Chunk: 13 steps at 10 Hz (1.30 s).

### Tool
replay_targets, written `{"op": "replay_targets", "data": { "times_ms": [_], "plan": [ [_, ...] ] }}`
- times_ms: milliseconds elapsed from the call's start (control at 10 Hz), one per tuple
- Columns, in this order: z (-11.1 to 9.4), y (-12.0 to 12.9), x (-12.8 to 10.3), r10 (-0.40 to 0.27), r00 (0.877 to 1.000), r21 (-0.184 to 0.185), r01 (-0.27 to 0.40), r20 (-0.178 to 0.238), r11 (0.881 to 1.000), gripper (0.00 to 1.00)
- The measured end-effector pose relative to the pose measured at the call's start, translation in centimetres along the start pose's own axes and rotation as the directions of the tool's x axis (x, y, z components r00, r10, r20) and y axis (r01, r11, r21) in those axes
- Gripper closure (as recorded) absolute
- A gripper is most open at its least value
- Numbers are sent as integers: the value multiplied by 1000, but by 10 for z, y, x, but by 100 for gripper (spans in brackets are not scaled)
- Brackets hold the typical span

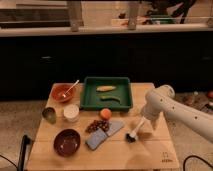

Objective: Wipe purple bowl with brush

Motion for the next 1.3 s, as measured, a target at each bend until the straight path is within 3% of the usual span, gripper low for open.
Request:
{"op": "replay_targets", "data": {
  "times_ms": [200, 300, 700, 1000, 1300],
  "plan": [
    [10, -6, 1, -14, 1000, -9, 14, 16, 1000, 22],
    [17, -8, 1, -19, 1000, -14, 19, 23, 1000, 29],
    [37, -8, -3, -32, 999, -31, 34, 36, 999, 69],
    [32, -3, -1, -30, 999, -39, 32, 35, 999, 97],
    [29, -4, -3, -35, 999, -37, 36, 36, 999, 100]
  ]
}}
